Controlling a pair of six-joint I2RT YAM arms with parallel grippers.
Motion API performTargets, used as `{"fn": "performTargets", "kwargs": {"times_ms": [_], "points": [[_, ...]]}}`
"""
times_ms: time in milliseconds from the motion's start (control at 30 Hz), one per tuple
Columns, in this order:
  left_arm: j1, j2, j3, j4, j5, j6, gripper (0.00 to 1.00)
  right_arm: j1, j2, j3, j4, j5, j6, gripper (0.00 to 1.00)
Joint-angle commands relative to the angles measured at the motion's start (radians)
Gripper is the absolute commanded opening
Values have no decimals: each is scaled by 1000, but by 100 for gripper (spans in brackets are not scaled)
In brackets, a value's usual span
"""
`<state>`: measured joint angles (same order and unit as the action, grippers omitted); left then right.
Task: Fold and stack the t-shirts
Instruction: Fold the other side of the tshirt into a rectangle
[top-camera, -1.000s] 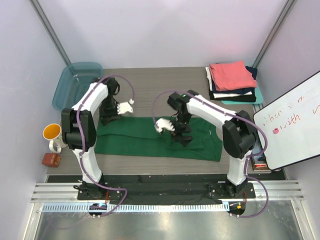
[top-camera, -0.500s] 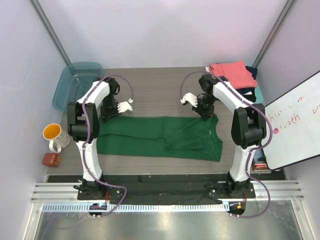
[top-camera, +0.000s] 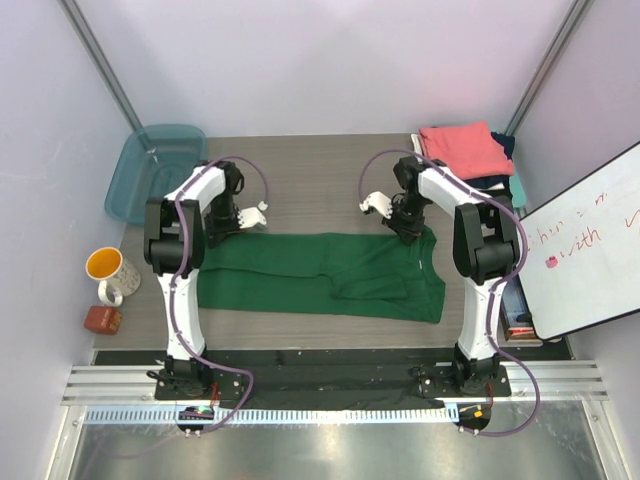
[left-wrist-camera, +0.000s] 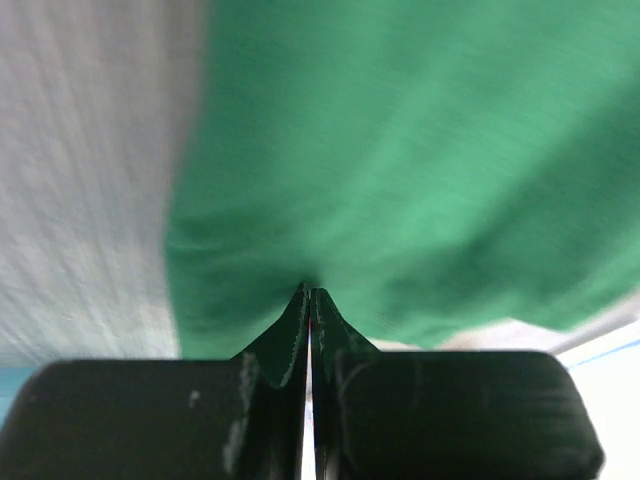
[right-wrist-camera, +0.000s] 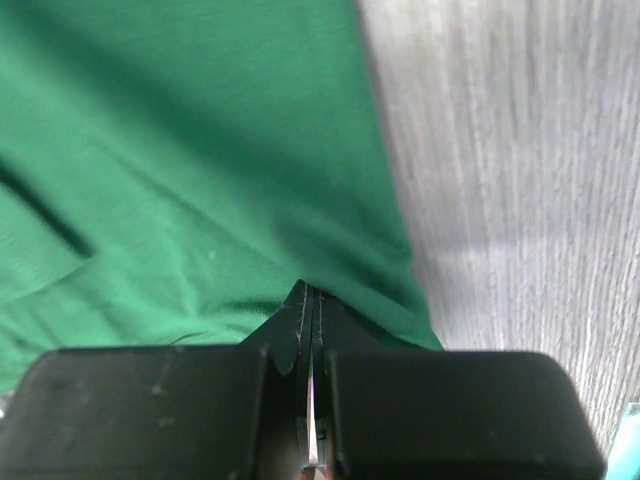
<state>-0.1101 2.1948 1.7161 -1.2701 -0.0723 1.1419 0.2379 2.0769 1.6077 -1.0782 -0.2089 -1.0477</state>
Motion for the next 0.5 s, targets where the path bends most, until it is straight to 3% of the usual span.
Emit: {"fn": "performTargets", "kwargs": {"times_ms": [0, 467], "points": [[-2, 28, 23, 95, -64, -39, 0, -11, 17, 3, 104, 63, 41, 1], [0, 123, -7, 354, -310, -152, 0, -55, 110, 73, 423, 266, 55, 1]]}}
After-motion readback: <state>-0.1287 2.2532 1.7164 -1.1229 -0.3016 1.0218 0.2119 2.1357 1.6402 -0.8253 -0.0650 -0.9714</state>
